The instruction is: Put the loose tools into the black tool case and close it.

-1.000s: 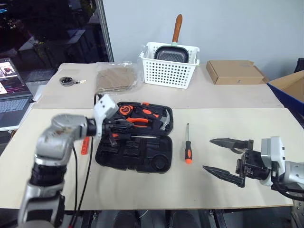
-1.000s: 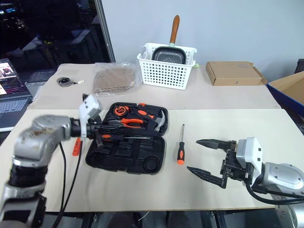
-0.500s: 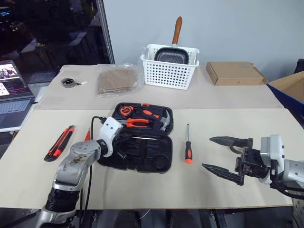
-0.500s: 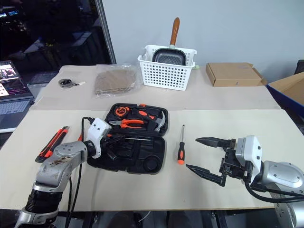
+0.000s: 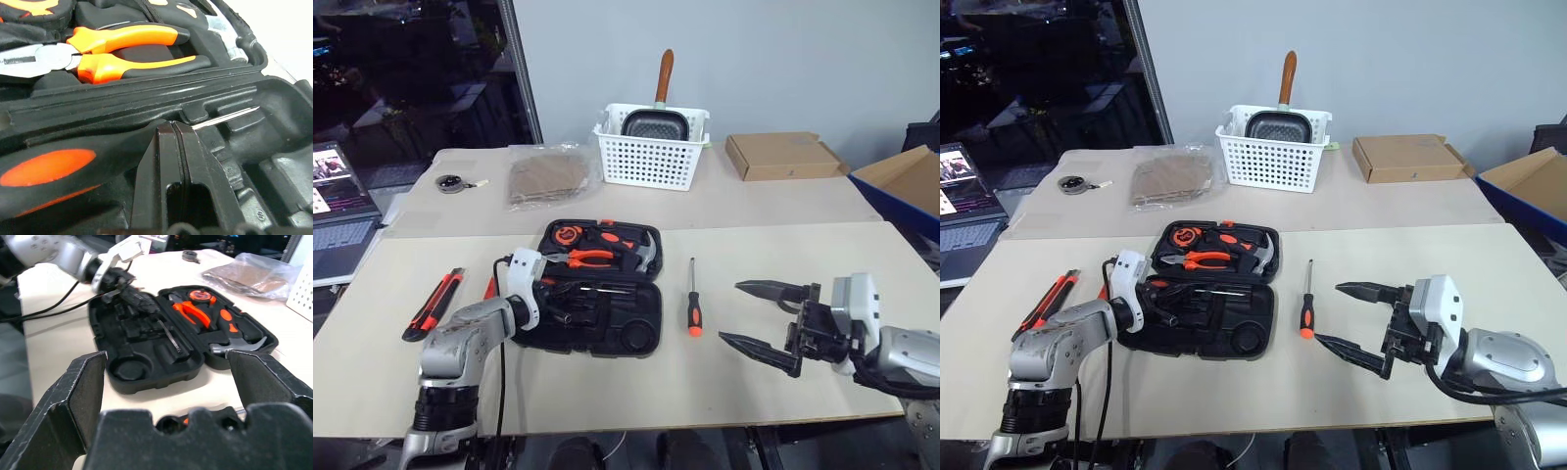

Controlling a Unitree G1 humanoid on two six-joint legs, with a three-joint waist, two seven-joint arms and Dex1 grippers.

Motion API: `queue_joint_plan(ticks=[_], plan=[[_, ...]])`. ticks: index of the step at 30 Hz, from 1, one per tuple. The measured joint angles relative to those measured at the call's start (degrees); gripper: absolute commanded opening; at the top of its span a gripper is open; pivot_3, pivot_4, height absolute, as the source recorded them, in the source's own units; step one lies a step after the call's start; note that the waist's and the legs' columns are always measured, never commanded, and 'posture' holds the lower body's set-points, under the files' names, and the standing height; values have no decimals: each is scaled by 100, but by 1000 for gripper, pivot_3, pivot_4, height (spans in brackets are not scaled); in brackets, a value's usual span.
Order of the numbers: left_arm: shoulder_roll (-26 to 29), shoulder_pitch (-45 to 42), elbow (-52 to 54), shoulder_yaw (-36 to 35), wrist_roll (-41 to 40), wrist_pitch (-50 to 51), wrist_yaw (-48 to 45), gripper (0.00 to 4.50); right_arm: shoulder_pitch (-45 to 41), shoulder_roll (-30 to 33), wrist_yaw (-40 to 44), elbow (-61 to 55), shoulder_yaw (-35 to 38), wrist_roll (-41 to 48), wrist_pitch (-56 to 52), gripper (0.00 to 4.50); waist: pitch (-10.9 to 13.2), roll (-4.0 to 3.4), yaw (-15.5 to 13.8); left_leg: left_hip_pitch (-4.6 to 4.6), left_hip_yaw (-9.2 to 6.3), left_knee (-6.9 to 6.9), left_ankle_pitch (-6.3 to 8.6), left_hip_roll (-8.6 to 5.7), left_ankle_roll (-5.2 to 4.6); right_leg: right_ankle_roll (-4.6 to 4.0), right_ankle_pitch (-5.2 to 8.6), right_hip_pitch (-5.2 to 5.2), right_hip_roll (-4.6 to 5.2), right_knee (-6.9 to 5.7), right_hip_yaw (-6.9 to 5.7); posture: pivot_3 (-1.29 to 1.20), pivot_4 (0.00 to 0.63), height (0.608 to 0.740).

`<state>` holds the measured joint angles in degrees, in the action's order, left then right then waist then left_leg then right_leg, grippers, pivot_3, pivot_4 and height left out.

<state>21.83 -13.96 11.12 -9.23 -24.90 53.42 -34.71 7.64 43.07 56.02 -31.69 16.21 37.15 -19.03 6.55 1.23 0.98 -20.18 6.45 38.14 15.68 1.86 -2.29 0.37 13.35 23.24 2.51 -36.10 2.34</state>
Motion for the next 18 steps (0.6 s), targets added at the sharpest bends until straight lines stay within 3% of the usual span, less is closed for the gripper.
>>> queue_joint_plan(ticks=[6, 7, 9, 12, 18], plan=[[48, 657, 976, -137, -232, -968, -246, 46, -471, 121, -1226, -245, -537, -596, -976, 4500, 10, 21, -26, -75, 4, -13, 0, -1, 12, -37, -21, 90, 16, 4, 5, 0, 150, 740], [129, 685, 1148, -142, -271, -1088, -351, 438, -572, 163, -1463, -309, -623, -706, -1213, 4500, 10, 21, -30, -96, 3, -13, -4, -2, 17, -38, -23, 108, 17, 6, 6, 0, 150, 740], [492, 888, 1570, -250, -590, -1231, -779, 797, -940, 177, -1951, -398, -827, -631, -2100, 4500, 11, 23, -15, -98, 2, -13, -2, 2, 23, -42, -25, 114, 15, 4, 6, 0, 150, 740], [1059, 1130, 2250, -393, -1170, -1358, -1490, 1830, -1504, -200, -2773, -417, -958, -201, -3695, 4500, 15, 28, -27, -104, -9, -13, 2, 6, 26, -55, -17, 116, 11, 7, 2, 0, 150, 740], [2124, 1274, 2858, -740, -2065, -1299, -2291, 3842, -2236, -995, -3865, -412, -1090, -47, -5808, 4500, 19, 33, -26, -103, -10, -16, 1, 2, 24, -52, -12, 111, 1, 16, -9, 0, 150, 740]])
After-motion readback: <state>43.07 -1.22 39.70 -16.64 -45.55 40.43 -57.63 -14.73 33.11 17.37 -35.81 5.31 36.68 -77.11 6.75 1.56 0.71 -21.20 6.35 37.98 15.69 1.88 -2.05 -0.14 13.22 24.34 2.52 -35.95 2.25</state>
